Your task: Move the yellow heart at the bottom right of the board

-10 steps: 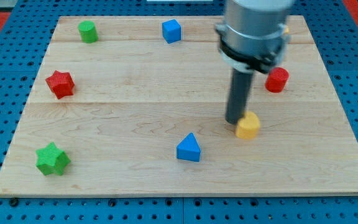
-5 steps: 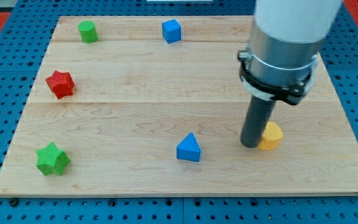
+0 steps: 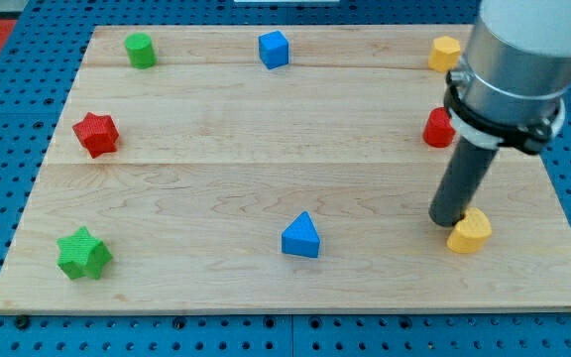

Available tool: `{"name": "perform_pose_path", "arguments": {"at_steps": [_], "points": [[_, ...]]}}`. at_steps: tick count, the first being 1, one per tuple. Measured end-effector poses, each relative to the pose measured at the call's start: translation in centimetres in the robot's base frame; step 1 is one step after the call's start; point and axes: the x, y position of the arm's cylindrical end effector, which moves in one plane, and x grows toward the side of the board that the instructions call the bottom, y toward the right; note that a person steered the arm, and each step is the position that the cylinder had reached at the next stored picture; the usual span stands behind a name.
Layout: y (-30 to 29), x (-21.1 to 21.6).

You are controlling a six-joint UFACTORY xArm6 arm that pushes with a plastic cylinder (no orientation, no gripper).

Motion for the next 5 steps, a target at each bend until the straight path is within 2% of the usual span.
{"name": "perform_pose_path", "arguments": {"at_steps": [1, 2, 5], "points": [[0.0, 0.9], [-0.4, -0.4], [-13.2, -0.9]]}}
